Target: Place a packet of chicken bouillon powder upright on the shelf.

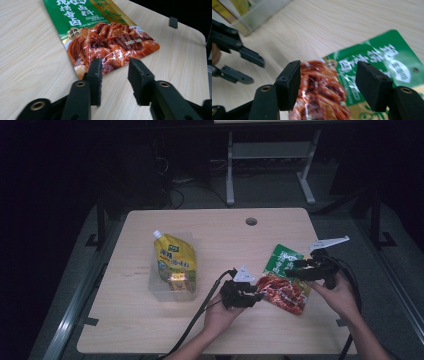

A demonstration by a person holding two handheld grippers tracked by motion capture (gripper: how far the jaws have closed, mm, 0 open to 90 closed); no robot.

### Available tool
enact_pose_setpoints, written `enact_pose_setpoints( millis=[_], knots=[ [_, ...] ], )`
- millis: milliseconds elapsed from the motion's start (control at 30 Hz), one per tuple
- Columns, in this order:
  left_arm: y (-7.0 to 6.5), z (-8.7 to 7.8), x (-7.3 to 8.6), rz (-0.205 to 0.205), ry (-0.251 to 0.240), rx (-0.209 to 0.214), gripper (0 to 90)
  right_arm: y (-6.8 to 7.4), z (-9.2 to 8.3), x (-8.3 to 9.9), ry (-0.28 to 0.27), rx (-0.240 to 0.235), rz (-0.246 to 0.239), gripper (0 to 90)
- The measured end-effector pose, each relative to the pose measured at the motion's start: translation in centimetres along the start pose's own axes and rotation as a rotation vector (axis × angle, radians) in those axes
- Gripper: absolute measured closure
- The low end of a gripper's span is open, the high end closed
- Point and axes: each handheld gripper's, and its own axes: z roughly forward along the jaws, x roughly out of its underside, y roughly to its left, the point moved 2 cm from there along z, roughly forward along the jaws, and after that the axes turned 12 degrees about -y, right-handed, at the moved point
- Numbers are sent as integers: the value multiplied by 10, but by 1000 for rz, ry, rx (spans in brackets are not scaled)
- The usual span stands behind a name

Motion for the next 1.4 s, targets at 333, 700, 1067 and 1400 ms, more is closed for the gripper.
enact_pose_setpoints(
  millis=[333,700,1067,1400],
  knots=[
    [5,19,-1,12,18,-17,861,-26,-4,19,22,75,73,356],
    [16,38,5,-6,55,-49,893,-47,-7,33,40,141,140,355],
    [20,49,9,-5,124,-56,893,-66,-10,47,52,201,218,360],
    [17,52,8,2,162,-63,894,-78,-13,56,60,222,280,364]
  ],
)
